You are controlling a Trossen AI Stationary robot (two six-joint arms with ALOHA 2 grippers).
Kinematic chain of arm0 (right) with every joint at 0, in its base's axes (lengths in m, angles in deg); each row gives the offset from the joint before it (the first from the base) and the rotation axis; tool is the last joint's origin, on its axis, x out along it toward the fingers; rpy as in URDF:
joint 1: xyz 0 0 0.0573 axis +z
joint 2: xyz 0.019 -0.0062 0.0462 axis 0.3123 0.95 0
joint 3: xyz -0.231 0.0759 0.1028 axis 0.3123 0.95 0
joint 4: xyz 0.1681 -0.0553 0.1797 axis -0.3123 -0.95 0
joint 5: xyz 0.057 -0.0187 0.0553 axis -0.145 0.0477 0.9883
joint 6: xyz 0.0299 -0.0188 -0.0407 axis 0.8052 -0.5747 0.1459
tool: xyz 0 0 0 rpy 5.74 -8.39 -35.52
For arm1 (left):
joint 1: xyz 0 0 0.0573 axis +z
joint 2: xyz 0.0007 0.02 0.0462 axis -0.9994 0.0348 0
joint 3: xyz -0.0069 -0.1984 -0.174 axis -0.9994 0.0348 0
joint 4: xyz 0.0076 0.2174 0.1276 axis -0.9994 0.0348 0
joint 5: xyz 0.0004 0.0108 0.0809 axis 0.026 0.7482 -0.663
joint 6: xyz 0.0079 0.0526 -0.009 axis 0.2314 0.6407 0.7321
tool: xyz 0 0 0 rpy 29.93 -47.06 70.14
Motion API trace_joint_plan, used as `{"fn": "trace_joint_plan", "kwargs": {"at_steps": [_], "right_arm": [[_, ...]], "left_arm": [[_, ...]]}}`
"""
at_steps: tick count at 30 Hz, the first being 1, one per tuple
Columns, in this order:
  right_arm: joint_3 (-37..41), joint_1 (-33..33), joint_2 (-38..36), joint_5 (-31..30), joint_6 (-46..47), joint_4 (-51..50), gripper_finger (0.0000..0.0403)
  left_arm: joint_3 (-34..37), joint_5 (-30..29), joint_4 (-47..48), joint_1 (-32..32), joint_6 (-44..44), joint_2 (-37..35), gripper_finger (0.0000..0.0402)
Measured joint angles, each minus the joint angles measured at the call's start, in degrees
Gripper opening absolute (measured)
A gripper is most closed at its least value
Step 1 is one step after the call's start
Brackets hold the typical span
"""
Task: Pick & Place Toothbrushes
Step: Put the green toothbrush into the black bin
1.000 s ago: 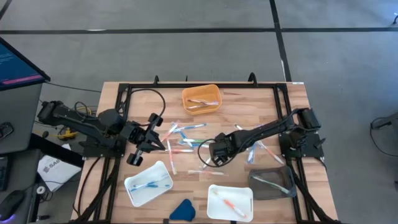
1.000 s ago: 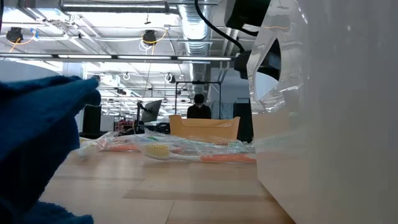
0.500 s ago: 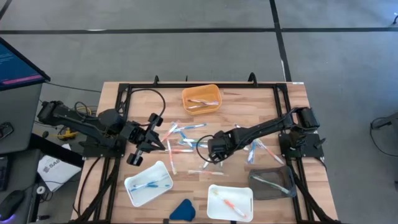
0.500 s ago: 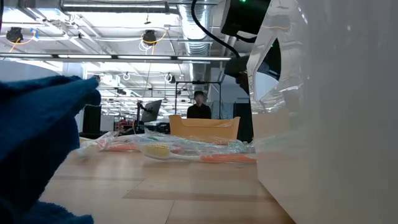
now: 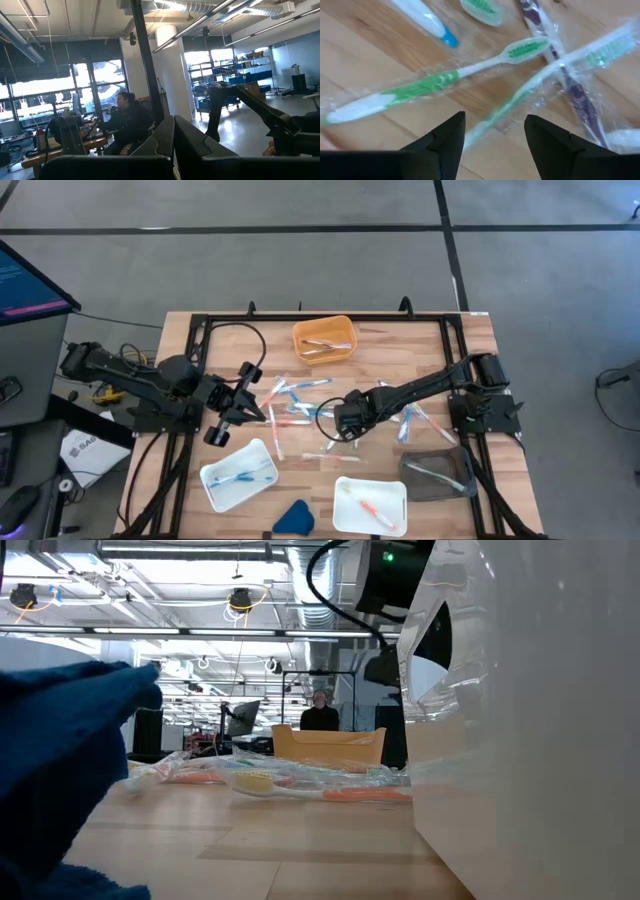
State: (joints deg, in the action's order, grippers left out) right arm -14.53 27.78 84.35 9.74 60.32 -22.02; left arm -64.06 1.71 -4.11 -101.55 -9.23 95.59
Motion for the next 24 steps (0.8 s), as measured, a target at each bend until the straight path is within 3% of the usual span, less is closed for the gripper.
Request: {"fn": "trace_joint_plan", "kwargs": {"at_steps": [6, 15, 20, 24], "right_arm": [[-0.2, 0.0, 4.0, 0.0, -1.0, 1.5, 0.0197], [-0.3, 0.8, 4.2, 1.5, -2.4, 1.8, 0.0172], [-0.3, 1.5, 4.2, 3.6, -5.4, 1.8, 0.013], [-0.3, 1.9, 3.8, 5.1, -5.9, 0.9, 0.0067]], "left_arm": [[0.0, 0.0, -0.1, 0.0, -0.3, 0.0, 0.0001], [0.0, 0.0, -0.1, 0.0, -0.2, 0.0, 0.0001], [0.0, 0.0, -0.1, 0.0, -0.2, 0.0, 0.0001], [0.0, 0.0, -0.1, 0.0, -0.2, 0.0, 0.0001]]}}
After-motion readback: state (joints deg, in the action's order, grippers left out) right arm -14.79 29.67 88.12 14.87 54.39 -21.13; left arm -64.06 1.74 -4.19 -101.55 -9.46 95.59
